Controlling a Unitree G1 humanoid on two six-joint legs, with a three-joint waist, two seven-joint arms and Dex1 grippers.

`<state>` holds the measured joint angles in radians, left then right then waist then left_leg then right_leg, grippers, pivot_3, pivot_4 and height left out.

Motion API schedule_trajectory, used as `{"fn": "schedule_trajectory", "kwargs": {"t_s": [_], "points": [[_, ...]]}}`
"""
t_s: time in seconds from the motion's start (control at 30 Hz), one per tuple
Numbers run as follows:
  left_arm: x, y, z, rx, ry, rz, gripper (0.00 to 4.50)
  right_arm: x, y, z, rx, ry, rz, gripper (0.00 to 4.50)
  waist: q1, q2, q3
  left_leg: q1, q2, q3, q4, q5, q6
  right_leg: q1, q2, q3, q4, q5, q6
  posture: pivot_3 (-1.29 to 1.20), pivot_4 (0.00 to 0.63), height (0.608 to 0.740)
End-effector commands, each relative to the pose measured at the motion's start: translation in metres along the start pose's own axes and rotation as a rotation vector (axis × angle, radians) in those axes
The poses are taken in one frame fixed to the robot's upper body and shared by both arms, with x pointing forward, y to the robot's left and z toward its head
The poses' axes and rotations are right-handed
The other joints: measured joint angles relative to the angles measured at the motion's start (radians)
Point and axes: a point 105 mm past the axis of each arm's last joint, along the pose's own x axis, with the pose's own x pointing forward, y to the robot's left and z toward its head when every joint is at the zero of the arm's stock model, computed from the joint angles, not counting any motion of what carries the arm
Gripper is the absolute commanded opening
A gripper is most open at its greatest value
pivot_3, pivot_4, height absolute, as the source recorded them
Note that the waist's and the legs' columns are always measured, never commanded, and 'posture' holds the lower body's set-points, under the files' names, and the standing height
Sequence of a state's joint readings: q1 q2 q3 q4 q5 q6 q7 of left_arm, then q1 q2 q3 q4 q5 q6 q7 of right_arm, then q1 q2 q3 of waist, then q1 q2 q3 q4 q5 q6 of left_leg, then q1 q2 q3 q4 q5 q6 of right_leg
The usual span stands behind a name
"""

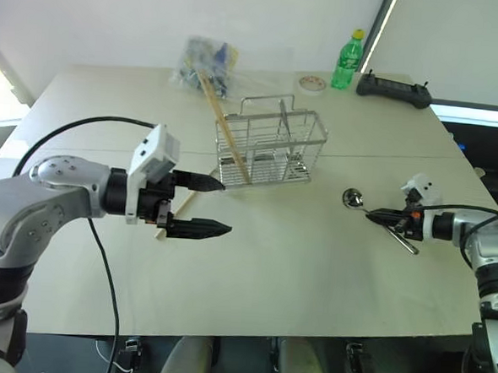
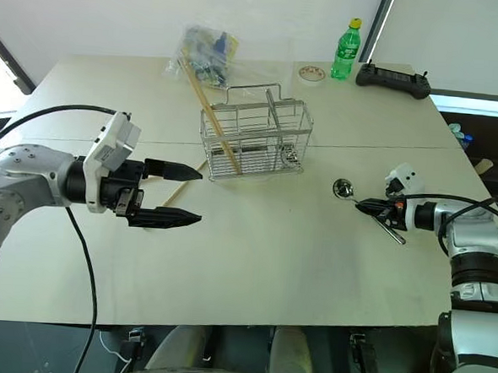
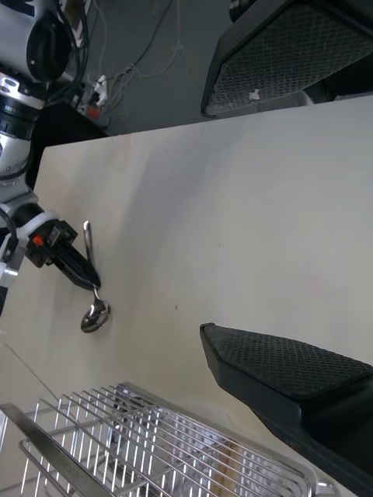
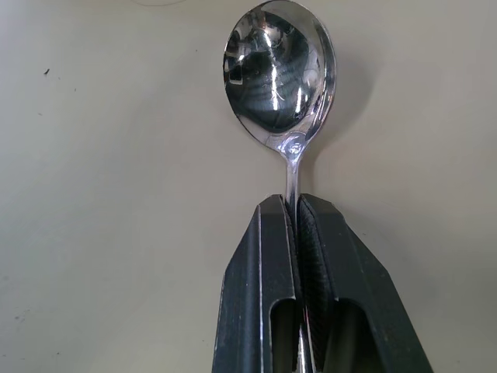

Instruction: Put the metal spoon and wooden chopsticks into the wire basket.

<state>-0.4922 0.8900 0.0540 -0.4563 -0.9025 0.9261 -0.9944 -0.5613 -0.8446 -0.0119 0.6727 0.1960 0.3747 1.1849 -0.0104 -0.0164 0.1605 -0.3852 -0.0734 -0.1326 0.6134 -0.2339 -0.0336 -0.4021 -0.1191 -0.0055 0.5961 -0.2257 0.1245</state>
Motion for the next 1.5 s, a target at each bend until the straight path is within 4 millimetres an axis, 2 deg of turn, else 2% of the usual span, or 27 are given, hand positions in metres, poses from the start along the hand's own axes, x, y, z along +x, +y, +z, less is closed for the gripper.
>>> {"fn": "schedule_trajectory", "kwargs": {"t_s": [0.03, 0.17, 0.33, 0.4, 0.43, 0.57, 0.73, 0.9, 1.0, 1.2, 1.5], "points": [[-0.003, 0.003, 0.012, 0.054, -0.028, 0.025, 4.50, -0.014, -0.002, 0.019, -0.065, -0.072, -0.062, 0.04, 0.001, 0.000, 0.000, 0.000, 0.000, 0.000, 0.000, 0.000, 0.000, 0.000, 0.000, 0.000, 0.000, 0.000, 0.000, 0.00, 0.150, 0.719], [-0.007, 0.009, 0.016, 0.056, -0.048, 0.064, 4.50, -0.031, 0.012, 0.063, -0.098, -0.255, -0.076, 0.04, -0.001, 0.003, 0.001, -0.001, 0.000, 0.000, 0.000, 0.000, 0.000, -0.002, 0.000, 0.001, 0.000, 0.000, 0.000, 0.00, 0.150, 0.719], [-0.010, 0.013, 0.018, 0.061, -0.066, 0.091, 4.50, -0.054, 0.042, 0.121, -0.079, -0.515, -0.040, 0.04, -0.003, 0.004, 0.002, -0.001, 0.001, 0.000, -0.001, 0.000, 0.000, -0.003, 0.001, 0.001, 0.001, 0.000, 0.001, 0.00, 0.150, 0.719], [-0.010, 0.014, 0.019, 0.064, -0.071, 0.096, 4.50, -0.065, 0.058, 0.151, -0.072, -0.658, -0.003, 0.04, -0.002, 0.004, 0.002, -0.001, 0.001, 0.000, -0.001, 0.000, 0.000, -0.003, 0.001, 0.001, 0.001, 0.000, 0.001, 0.00, 0.150, 0.719], [-0.011, 0.014, 0.019, 0.065, -0.072, 0.096, 4.50, -0.067, 0.063, 0.159, -0.069, -0.697, 0.006, 0.04, -0.002, 0.004, 0.002, -0.002, 0.001, 0.000, 0.000, 0.000, 0.000, -0.003, 0.001, 0.001, 0.001, 0.000, 0.001, 0.00, 0.150, 0.719], [-0.010, 0.021, 0.024, 0.074, -0.103, 0.112, 4.50, -0.059, 0.096, 0.219, -0.031, -0.917, 0.072, 0.04, -0.004, 0.004, 0.002, -0.001, 0.001, 0.000, 0.000, 0.000, 0.000, -0.003, 0.001, 0.001, 0.001, 0.001, -0.001, 0.00, 0.150, 0.719], [-0.007, 0.025, 0.030, 0.085, -0.134, 0.124, 4.50, -0.032, 0.137, 0.257, -0.038, -1.009, 0.168, 0.04, -0.002, 0.003, 0.002, -0.002, 0.001, -0.001, -0.001, 0.000, 0.000, -0.004, 0.001, 0.001, 0.001, 0.001, 0.000, 0.00, 0.150, 0.719], [-0.008, 0.026, 0.032, 0.086, -0.145, 0.139, 4.50, 0.005, 0.151, 0.265, -0.051, -1.019, 0.152, 0.04, -0.003, 0.003, 0.002, -0.003, 0.000, -0.001, -0.001, 0.000, 0.000, -0.005, 0.001, 0.001, 0.001, 0.002, 0.000, 0.00, 0.150, 0.719], [-0.012, 0.029, 0.035, 0.090, -0.158, 0.171, 4.50, 0.023, 0.140, 0.265, -0.046, -1.040, 0.063, 0.04, -0.005, 0.003, 0.002, -0.003, -0.001, -0.001, -0.001, 0.001, -0.002, -0.006, 0.001, 0.001, 0.002, 0.002, 0.000, 0.00, 0.150, 0.719], [-0.021, 0.039, 0.046, 0.090, -0.211, 0.249, 4.50, 0.041, 0.106, 0.268, -0.017, -1.070, -0.141, 0.04, -0.008, 0.003, 0.002, -0.002, -0.001, -0.001, -0.001, 0.002, -0.004, -0.007, 0.003, 0.001, 0.004, 0.002, -0.001, 0.00, 0.150, 0.719], [-0.022, 0.040, 0.050, 0.099, -0.219, 0.264, 4.50, 0.056, 0.098, 0.267, 0.021, -1.076, -0.158, 0.04, -0.012, 0.003, 0.002, -0.002, 0.000, -0.001, -0.003, 0.003, -0.004, -0.007, 0.003, 0.001, 0.005, 0.002, -0.001, 0.00, 0.150, 0.719]]}}
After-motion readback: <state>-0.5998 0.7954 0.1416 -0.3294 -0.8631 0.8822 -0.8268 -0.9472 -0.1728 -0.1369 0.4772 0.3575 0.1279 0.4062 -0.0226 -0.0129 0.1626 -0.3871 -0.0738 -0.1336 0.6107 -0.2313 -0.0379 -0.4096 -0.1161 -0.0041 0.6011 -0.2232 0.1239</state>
